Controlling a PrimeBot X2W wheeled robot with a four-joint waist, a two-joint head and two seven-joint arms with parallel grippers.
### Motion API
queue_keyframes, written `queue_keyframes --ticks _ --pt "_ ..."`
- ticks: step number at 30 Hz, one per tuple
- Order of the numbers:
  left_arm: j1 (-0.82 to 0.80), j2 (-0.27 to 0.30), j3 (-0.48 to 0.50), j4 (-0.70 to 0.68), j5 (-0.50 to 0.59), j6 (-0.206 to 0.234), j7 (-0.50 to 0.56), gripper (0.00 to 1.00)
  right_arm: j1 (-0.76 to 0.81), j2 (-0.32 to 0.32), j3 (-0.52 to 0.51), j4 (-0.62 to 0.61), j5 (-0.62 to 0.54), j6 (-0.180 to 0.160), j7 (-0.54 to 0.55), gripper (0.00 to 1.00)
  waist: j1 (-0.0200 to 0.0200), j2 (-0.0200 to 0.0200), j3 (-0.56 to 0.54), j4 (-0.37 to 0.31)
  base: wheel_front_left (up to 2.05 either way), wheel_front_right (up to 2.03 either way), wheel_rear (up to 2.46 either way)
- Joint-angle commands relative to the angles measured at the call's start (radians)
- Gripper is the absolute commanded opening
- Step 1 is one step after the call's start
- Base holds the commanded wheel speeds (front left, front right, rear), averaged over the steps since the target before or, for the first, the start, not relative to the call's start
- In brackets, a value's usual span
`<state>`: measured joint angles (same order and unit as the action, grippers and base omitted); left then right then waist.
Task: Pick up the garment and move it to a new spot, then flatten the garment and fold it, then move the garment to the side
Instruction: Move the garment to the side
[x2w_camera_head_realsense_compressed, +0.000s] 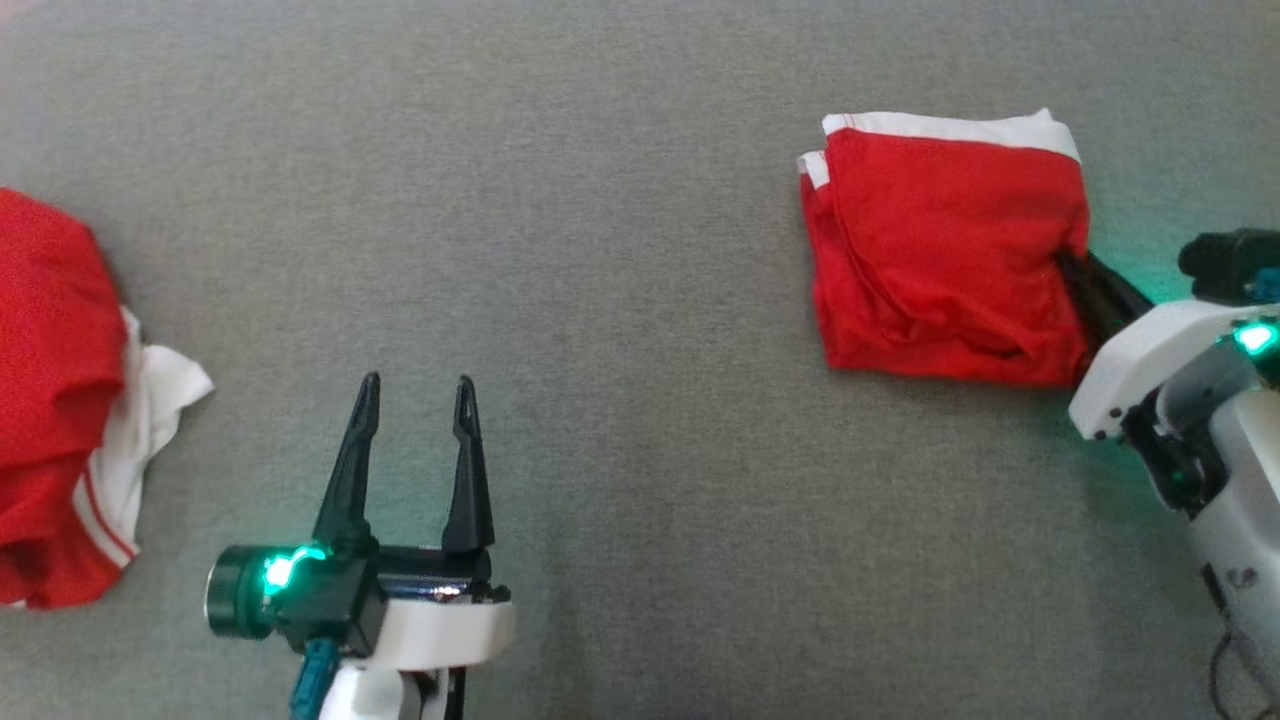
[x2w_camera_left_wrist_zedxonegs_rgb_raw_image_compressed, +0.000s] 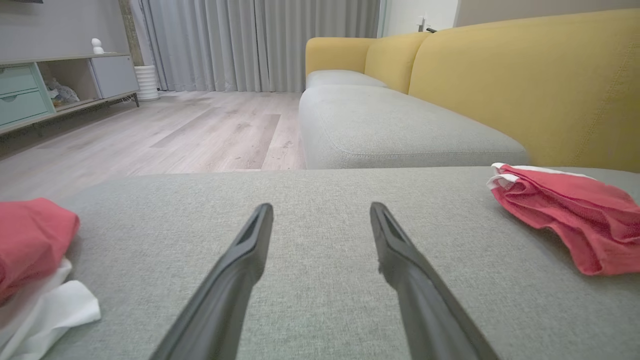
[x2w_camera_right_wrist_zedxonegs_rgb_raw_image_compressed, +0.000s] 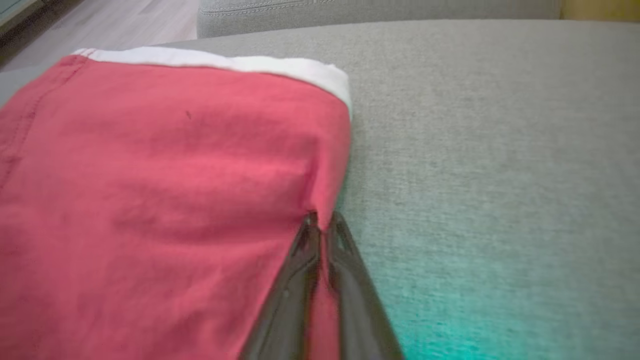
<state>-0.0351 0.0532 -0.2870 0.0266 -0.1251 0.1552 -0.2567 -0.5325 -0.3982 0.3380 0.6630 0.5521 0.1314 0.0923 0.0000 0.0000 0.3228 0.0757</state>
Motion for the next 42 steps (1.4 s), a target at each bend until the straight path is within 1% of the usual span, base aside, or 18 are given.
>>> queue_keyframes --ticks 1,6,13,16,18,21,22,23,24,25,26,28,30,32,33,34,35,42 --pt "-0.026 -0.003 0.036 -0.037 -0.002 0.003 -0.005 1.00 -0.002 -0.041 0.017 -0.014 -0.013 -0.001 -0.018 0.00 0.0000 0.0000 0.016 -0.021 0.00 0.00 0.00" --pt "-0.047 -0.003 0.060 -0.045 0.013 -0.010 -0.005 1.00 -0.040 -0.137 -0.005 -0.025 -0.035 -0.001 -0.015 0.00 0.0000 0.0000 0.068 -0.078 0.00 0.00 0.00" --pt "-0.132 -0.003 0.061 -0.060 0.041 -0.042 -0.005 1.00 -0.094 -0.357 -0.090 -0.063 -0.085 -0.001 0.020 0.00 0.0000 0.0000 0.206 -0.124 0.00 0.00 0.00" --pt "-0.170 -0.003 0.057 -0.059 0.054 -0.058 -0.005 1.00 -0.119 -0.456 -0.130 -0.062 -0.143 -0.001 0.021 0.00 0.0000 0.0000 0.263 -0.130 0.00 0.00 0.00" --pt "-0.192 -0.003 0.053 -0.056 0.061 -0.065 -0.005 1.00 -0.135 -0.497 -0.166 -0.058 -0.184 -0.001 0.018 0.00 0.0000 0.0000 0.294 -0.131 0.00 0.00 0.00" --pt "-0.220 -0.003 0.046 -0.052 0.064 -0.070 -0.005 1.00 -0.150 -0.531 -0.224 -0.053 -0.238 -0.001 0.021 0.00 0.0000 0.0000 0.323 -0.130 0.00 0.00 0.00" --pt "-0.228 -0.003 0.044 -0.050 0.064 -0.072 -0.005 1.00 -0.153 -0.537 -0.244 -0.053 -0.256 -0.001 0.020 0.04 0.0000 0.0000 0.329 -0.130 0.00 0.00 0.00" --pt "-0.234 -0.003 0.041 -0.047 0.064 -0.073 -0.005 1.00 -0.155 -0.539 -0.262 -0.053 -0.273 -0.001 0.017 0.40 0.0000 0.0000 0.332 -0.129 0.00 0.00 0.00" --pt "-0.240 -0.003 0.038 -0.044 0.064 -0.075 -0.005 1.00 -0.157 -0.533 -0.282 -0.053 -0.283 -0.001 0.016 0.62 0.0000 0.0000 0.334 -0.128 0.00 0.00 0.00" --pt "-0.245 -0.003 0.035 -0.040 0.064 -0.077 -0.005 1.00 -0.158 -0.531 -0.302 -0.051 -0.306 -0.001 0.014 0.76 0.0000 0.0000 0.334 -0.125 0.00 0.00 0.00" --pt "-0.251 -0.003 0.031 -0.035 0.064 -0.079 -0.005 1.00 -0.159 -0.529 -0.325 -0.048 -0.342 -0.001 0.011 1.00 0.0000 0.0000 0.331 -0.120 0.00 0.00 0.00" --pt "-0.259 -0.003 0.024 -0.030 0.064 -0.078 -0.005 1.00 -0.164 -0.502 -0.392 -0.043 -0.413 -0.001 -0.002 1.00 0.0000 0.0000 0.318 -0.111 0.00 0.00 0.00" --pt "-0.258 -0.003 0.019 -0.027 0.058 -0.072 -0.005 1.00 -0.156 -0.444 -0.454 -0.045 -0.480 -0.001 -0.015 1.00 0.0000 0.0000 0.294 -0.101 0.00 0.00 0.00" --pt "-0.248 -0.003 0.017 -0.019 0.050 -0.067 -0.005 1.00 -0.135 -0.366 -0.494 -0.060 -0.527 -0.001 -0.028 1.00 0.0000 0.0000 0.260 -0.092 0.00 0.00 0.00" --pt "-0.248 -0.003 0.017 -0.019 0.050 -0.067 -0.005 1.00 -0.135 -0.366 -0.494 -0.060 -0.527 -0.001 -0.028 1.00 0.0000 0.0000 0.260 -0.092 0.00 0.00 0.00" --pt "-0.239 -0.003 0.017 -0.015 0.045 -0.065 -0.005 1.00 -0.120 -0.325 -0.505 -0.070 -0.545 -0.001 -0.037 1.00 0.0000 0.0000 0.241 -0.088 0.00 0.00 0.00" --pt "-0.220 -0.003 0.019 -0.005 0.037 -0.059 -0.005 1.00 -0.083 -0.244 -0.490 -0.097 -0.568 -0.001 -0.051 1.00 0.0000 0.0000 0.197 -0.080 0.00 0.00 0.00" --pt "-0.137 -0.003 0.056 0.052 0.009 -0.048 -0.005 1.00 0.068 0.041 -0.369 -0.143 -0.533 -0.001 -0.129 1.00 0.0000 0.0000 0.014 -0.060 0.00 0.00 0.00"
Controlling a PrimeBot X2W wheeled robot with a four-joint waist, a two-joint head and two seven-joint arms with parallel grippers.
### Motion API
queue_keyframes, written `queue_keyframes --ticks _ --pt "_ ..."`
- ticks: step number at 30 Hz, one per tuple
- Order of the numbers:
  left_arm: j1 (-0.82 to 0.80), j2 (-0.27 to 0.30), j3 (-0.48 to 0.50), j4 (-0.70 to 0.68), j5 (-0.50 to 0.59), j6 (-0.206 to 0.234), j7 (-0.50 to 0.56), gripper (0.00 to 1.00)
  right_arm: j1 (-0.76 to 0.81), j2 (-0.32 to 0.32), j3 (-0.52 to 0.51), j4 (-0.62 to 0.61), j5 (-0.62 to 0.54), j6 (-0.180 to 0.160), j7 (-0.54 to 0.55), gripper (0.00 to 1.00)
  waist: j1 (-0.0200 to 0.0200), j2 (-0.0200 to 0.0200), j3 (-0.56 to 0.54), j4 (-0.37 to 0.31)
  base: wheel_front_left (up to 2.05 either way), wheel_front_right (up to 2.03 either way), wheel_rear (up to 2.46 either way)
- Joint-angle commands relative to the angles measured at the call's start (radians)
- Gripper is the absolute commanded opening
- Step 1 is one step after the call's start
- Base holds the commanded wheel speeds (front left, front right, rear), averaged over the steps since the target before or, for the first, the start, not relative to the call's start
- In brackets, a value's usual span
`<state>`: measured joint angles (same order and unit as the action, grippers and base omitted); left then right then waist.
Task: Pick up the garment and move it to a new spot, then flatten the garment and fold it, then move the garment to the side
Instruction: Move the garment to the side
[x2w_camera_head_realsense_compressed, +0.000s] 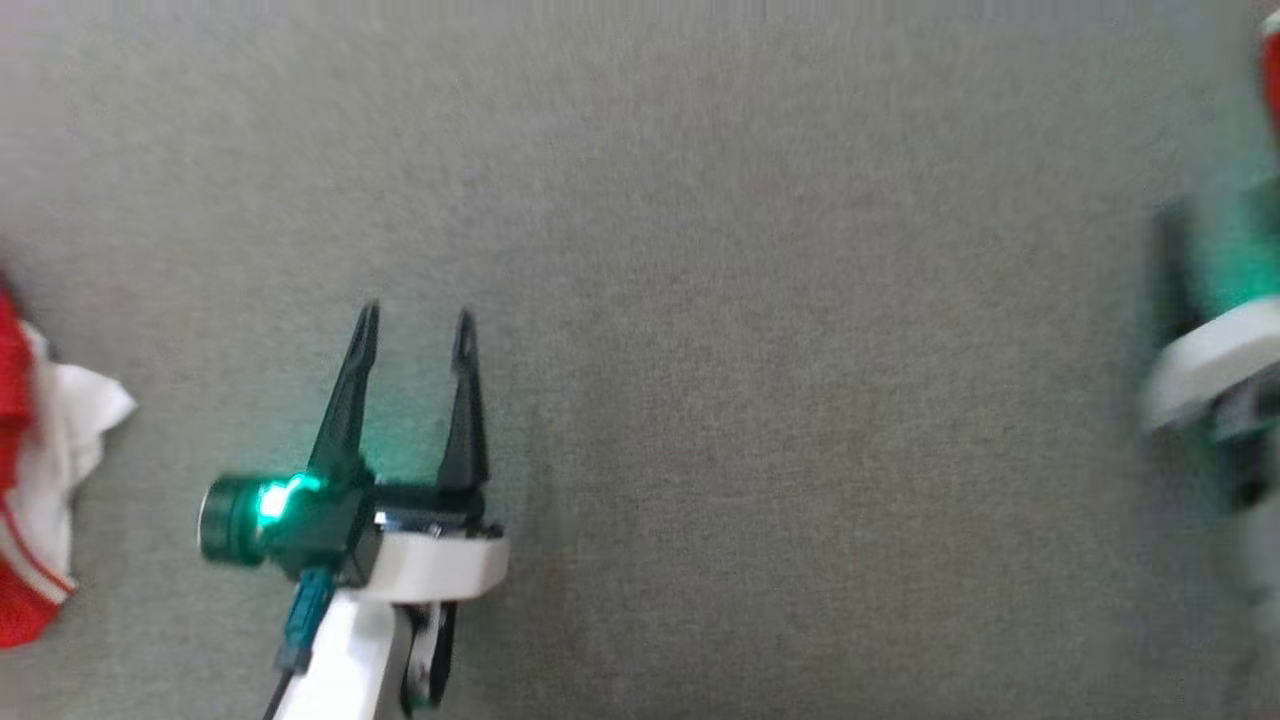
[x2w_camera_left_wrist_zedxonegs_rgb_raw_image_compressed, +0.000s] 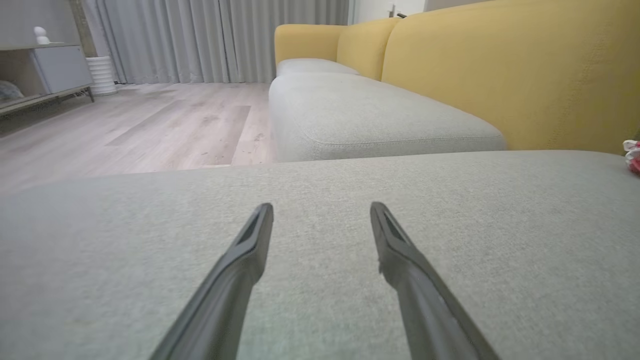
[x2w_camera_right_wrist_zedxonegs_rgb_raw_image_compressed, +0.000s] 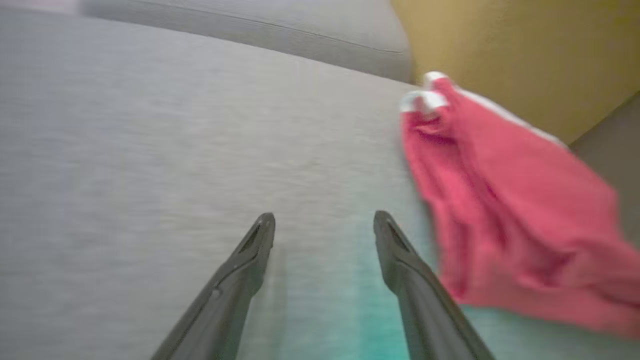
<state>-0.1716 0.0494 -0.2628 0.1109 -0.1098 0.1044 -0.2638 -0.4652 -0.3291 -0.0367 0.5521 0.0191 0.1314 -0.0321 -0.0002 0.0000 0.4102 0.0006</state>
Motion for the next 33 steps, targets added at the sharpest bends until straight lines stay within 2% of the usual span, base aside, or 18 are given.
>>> queue_keyframes --ticks 1,3,7,10,12,18,26,33 --pt "0.010 0.001 0.038 -0.023 -0.008 0.003 0.002 1.00 0.021 0.010 0.033 -0.028 0.014 -0.001 -0.025 1.00 0.0002 0.0000 -0.100 0.017 0.00 0.00 0.00" --pt "0.034 0.001 0.050 -0.005 -0.013 0.004 0.002 1.00 0.062 0.078 0.097 -0.009 0.058 -0.001 -0.074 1.00 0.0002 0.0000 -0.156 0.022 0.00 0.00 0.00" --pt "0.095 0.001 0.082 0.021 -0.026 0.013 0.002 1.00 0.126 0.163 0.217 0.047 0.131 -0.001 -0.187 1.00 0.0002 0.0000 -0.257 0.019 0.00 0.00 0.00" --pt "0.144 0.001 0.104 0.027 -0.033 0.013 0.002 1.00 0.175 0.207 0.254 0.061 0.148 -0.001 -0.225 1.00 0.0002 0.0000 -0.329 0.017 0.00 0.00 0.00" --pt "0.175 0.001 0.117 0.030 -0.027 0.007 0.002 1.00 0.213 0.227 0.248 0.006 0.148 -0.001 -0.228 1.00 0.0002 0.0000 -0.371 0.017 0.00 0.00 0.00" --pt "0.239 0.001 0.139 0.038 -0.006 -0.006 0.002 1.00 0.382 0.262 0.204 -0.185 0.118 -0.001 -0.229 1.00 0.0002 0.0000 -0.443 0.034 0.00 0.00 0.00" --pt "0.264 0.001 0.141 0.047 0.007 -0.011 0.002 1.00 0.465 0.278 0.148 -0.226 0.075 -0.001 -0.230 1.00 0.0002 0.0000 -0.476 0.049 0.00 0.00 0.00" --pt "0.266 0.001 0.142 0.055 0.012 -0.008 0.002 1.00 0.479 0.279 0.148 -0.233 0.090 -0.001 -0.230 1.00 0.0002 0.0000 -0.483 0.054 0.00 0.00 0.00"
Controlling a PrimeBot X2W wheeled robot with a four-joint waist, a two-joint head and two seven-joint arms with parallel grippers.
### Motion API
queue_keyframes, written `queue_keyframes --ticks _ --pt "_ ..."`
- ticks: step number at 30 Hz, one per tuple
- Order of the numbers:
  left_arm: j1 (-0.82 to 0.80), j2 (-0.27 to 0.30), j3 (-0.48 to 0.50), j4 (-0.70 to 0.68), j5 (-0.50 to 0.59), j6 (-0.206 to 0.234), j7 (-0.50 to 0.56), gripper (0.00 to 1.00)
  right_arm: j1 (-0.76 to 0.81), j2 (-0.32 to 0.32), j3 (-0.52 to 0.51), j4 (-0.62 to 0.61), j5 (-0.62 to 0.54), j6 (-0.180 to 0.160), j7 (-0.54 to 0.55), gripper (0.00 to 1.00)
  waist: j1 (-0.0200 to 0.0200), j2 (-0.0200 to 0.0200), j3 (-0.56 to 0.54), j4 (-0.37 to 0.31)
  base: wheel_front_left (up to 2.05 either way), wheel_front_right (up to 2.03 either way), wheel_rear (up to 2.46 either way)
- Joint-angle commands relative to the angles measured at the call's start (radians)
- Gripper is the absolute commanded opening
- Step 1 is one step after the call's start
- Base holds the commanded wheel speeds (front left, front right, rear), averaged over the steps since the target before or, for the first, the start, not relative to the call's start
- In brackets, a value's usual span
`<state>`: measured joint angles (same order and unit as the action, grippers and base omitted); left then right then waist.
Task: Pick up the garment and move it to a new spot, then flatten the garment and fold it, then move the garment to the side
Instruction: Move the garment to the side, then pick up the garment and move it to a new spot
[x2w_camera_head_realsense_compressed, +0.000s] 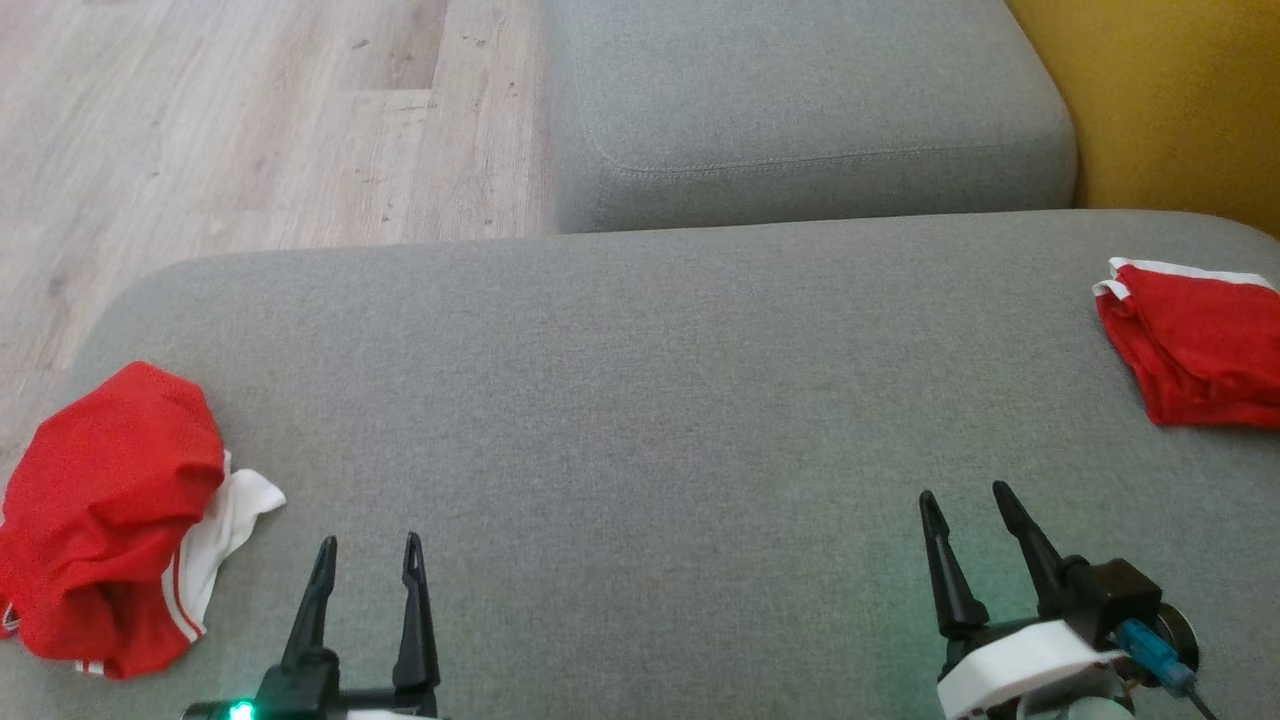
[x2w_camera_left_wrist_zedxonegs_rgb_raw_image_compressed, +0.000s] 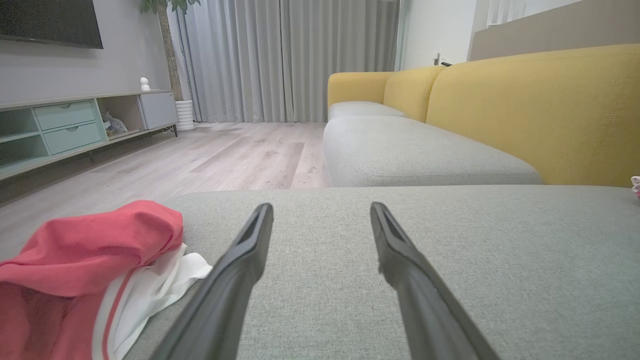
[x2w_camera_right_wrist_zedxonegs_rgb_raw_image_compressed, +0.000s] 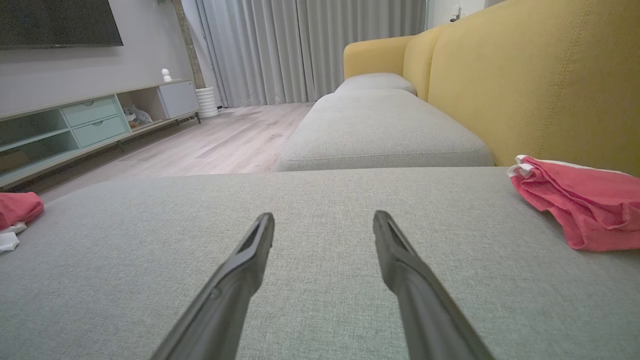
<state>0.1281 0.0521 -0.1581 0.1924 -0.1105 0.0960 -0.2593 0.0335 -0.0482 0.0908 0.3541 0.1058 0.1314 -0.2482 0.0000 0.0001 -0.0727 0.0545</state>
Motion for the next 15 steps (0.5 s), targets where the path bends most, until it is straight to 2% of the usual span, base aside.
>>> queue_keyframes --ticks 1,15 --pt "-0.033 -0.002 0.039 -0.026 0.011 0.001 -0.002 1.00 -0.020 -0.002 0.020 -0.036 0.005 -0.001 -0.013 1.00 0.0000 -0.0001 0.000 0.000 0.00 0.00 0.00" --pt "-0.032 -0.002 0.047 -0.024 0.020 -0.001 -0.002 1.00 -0.019 -0.002 0.012 -0.040 0.004 -0.001 -0.013 1.00 0.0000 -0.0001 0.007 -0.003 0.00 0.00 0.00"
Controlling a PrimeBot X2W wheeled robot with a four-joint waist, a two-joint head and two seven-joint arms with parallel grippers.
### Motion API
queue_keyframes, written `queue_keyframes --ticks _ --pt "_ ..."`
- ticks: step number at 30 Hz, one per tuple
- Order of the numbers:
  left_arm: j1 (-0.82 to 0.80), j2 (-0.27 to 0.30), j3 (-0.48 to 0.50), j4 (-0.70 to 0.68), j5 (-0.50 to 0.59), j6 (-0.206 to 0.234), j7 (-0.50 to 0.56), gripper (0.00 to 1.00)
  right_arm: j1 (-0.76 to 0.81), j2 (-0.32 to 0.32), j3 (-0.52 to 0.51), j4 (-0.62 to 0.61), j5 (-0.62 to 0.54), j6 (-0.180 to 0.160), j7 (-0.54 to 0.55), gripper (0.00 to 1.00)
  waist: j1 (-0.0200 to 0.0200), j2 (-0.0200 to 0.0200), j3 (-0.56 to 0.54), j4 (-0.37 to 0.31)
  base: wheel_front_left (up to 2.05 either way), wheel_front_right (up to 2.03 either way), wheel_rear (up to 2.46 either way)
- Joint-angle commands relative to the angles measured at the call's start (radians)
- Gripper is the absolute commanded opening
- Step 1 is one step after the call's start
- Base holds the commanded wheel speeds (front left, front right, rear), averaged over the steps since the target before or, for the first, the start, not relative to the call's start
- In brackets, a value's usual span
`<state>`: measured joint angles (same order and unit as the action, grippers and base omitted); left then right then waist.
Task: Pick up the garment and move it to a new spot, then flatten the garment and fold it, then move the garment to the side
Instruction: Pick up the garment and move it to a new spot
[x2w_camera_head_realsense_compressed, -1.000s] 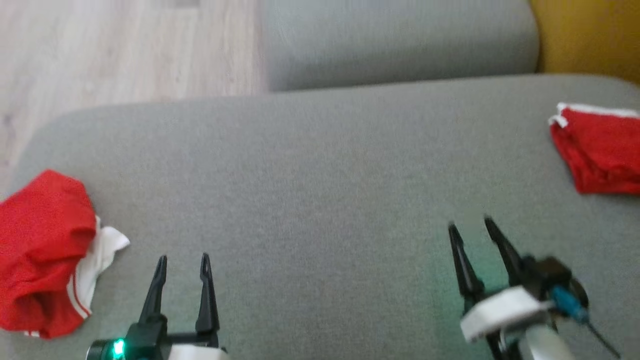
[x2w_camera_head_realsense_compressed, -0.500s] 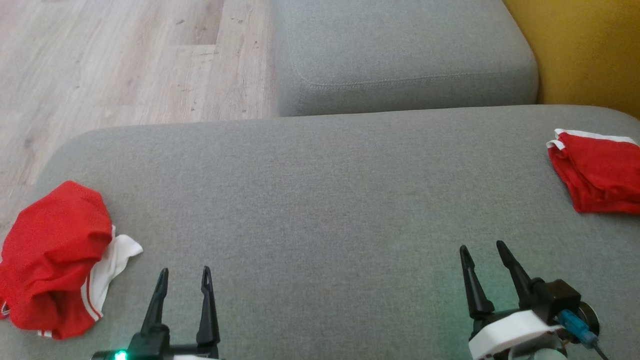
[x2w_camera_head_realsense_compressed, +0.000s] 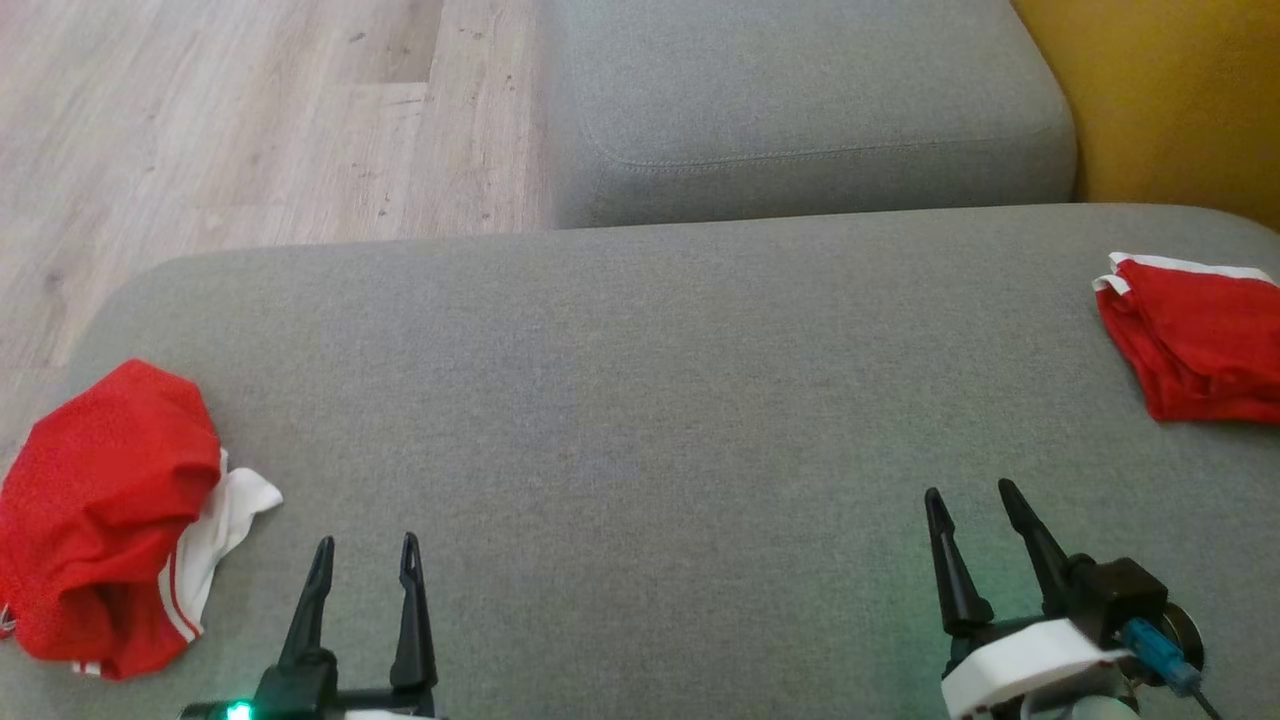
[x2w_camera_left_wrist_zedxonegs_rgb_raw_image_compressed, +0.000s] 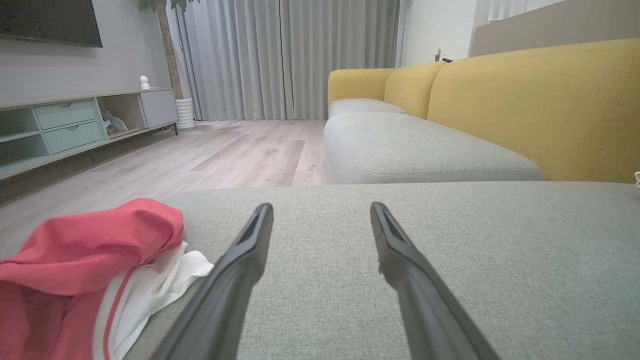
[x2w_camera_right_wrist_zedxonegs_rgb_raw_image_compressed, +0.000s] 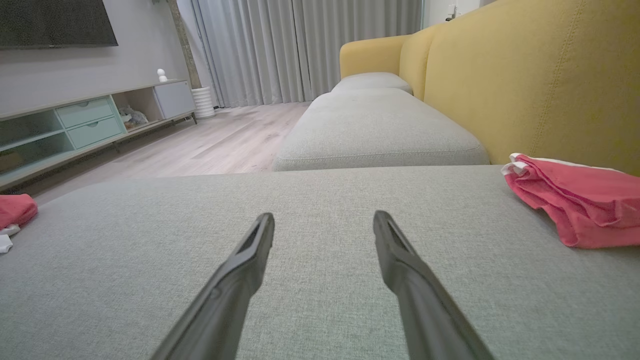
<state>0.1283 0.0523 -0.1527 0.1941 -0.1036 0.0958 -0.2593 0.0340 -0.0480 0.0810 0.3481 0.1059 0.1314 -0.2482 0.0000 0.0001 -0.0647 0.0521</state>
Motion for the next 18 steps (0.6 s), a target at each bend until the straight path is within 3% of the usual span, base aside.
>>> queue_keyframes --ticks 1,10,18 --pt "-0.031 -0.002 0.042 -0.026 0.013 0.000 -0.002 1.00 -0.020 -0.002 0.022 -0.034 0.004 -0.001 -0.014 1.00 0.0000 -0.0001 -0.001 -0.001 0.00 0.00 0.00" --pt "-0.035 -0.002 0.043 -0.023 0.023 -0.006 -0.002 1.00 -0.019 -0.002 0.013 -0.035 0.011 -0.001 -0.014 1.00 0.0000 -0.0001 0.003 0.011 0.00 0.00 0.00" --pt "-0.050 -0.002 0.043 -0.018 0.036 -0.011 -0.002 1.00 -0.012 -0.002 0.022 -0.041 0.023 -0.001 -0.014 1.00 0.0000 -0.0001 0.017 0.137 0.00 0.00 0.00"
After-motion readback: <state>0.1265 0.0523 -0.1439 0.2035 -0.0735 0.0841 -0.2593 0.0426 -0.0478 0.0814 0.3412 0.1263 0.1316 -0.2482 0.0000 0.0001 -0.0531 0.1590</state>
